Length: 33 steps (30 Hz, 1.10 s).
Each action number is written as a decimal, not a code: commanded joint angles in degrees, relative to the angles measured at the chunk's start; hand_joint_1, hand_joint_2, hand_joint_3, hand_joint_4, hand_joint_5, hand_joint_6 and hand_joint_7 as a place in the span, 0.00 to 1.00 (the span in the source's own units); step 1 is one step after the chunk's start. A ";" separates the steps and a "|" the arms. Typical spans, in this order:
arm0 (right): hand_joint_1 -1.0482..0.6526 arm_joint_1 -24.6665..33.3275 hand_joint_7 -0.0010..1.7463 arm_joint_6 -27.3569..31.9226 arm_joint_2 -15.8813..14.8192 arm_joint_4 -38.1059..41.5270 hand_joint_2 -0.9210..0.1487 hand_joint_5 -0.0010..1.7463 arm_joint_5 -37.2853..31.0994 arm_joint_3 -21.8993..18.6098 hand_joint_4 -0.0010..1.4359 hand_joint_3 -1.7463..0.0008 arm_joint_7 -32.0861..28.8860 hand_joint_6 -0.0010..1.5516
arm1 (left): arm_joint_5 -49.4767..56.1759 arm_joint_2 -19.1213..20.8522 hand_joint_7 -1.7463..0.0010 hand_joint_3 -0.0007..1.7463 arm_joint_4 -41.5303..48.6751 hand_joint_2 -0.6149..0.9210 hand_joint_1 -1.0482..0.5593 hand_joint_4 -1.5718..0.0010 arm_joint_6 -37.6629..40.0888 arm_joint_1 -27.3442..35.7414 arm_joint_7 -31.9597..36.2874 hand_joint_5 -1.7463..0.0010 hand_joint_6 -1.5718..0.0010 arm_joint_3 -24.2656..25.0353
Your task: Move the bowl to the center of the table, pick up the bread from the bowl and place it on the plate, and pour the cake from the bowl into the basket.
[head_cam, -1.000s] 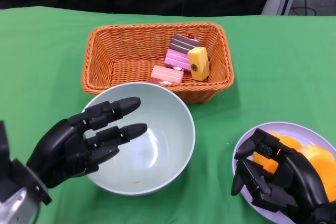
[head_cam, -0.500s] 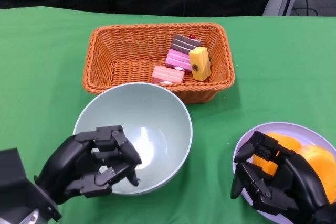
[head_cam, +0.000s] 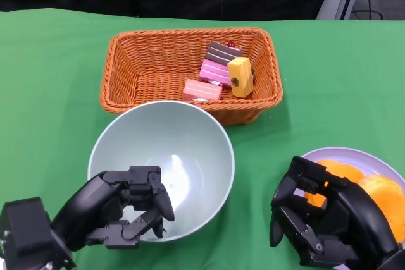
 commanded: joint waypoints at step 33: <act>0.44 0.39 0.85 3.11 -4.20 -6.46 0.37 1.00 0.19 1.44 0.48 0.42 -1.71 0.42 | 0.88 1.75 0.23 0.53 -11.20 0.83 0.59 0.56 9.51 2.85 0.57 0.04 0.56 1.17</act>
